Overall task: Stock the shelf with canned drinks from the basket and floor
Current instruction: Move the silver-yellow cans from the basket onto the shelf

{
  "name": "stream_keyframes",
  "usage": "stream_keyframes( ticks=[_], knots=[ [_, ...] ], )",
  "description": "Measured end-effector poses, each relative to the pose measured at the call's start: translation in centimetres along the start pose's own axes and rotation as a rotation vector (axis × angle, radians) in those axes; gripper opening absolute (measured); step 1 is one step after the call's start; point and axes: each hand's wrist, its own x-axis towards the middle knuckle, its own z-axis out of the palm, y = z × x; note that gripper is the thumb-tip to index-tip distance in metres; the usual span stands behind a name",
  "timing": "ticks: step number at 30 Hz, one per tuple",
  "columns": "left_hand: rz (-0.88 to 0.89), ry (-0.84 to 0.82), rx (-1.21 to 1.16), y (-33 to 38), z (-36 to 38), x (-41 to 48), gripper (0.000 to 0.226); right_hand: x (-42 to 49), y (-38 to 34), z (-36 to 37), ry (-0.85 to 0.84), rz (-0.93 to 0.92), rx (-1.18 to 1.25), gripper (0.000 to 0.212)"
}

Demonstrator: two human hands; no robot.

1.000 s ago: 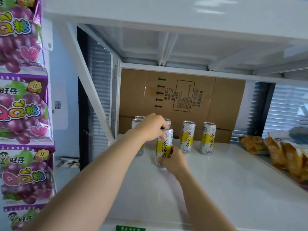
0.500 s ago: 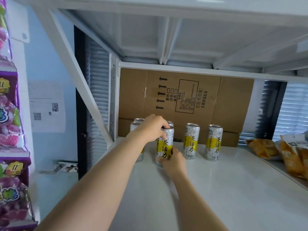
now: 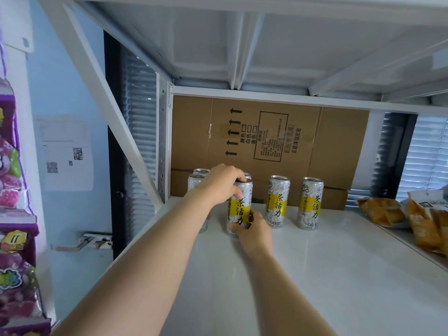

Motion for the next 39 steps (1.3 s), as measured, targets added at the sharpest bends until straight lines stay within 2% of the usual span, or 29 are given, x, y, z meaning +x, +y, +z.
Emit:
stream_keyframes(
  ticks=[7, 16, 18, 20, 23, 25, 26, 29, 34, 39],
  knots=[
    [0.009, 0.068, -0.022, -0.2, 0.6, -0.7, 0.034, -0.2, -0.1, 0.0, 0.030, -0.028, -0.045, 0.027],
    [-0.048, 0.111, -0.071, 0.0, 1.0, -0.8, 0.024, -0.4, -0.2, 0.1, 0.024, 0.020, -0.062, 0.030],
    [-0.070, 0.110, -0.102, 0.1, 1.0, -0.8, 0.024, -0.7, -0.6, 0.2, 0.017, 0.057, -0.075, 0.030],
    [-0.088, 0.123, -0.154, 0.3, 1.1, -1.2, 0.034, -0.9, -1.1, 0.1, 0.017, 0.092, -0.104, 0.029],
    [-0.131, 0.230, -0.238, 0.6, 1.3, -2.9, 0.046, -1.5, -1.8, -0.5, -0.018, 0.148, -0.160, 0.043],
    [-0.196, 0.352, -0.298, 0.6, 1.6, -4.0, 0.043, -2.1, -1.9, -1.2, -0.013, 0.191, -0.164, 0.060],
    [-0.232, 0.395, -0.351, 0.6, 1.7, -4.7, 0.040, -2.5, -2.1, -1.6, 0.002, 0.207, -0.166, 0.062],
    [-0.323, 0.449, -0.531, 0.6, 1.6, -7.0, 0.029, -4.2, -2.6, -2.7, 0.063, 0.253, -0.112, 0.048],
    [-0.392, 0.432, -0.709, 1.1, 1.1, -10.3, 0.018, -6.7, -3.5, -2.9, 0.150, 0.283, 0.035, 0.026],
    [-0.416, 0.349, -0.835, 1.7, 1.0, -14.2, 0.013, -11.3, -6.0, -2.8, 0.172, 0.241, 0.067, 0.025]
  ],
)
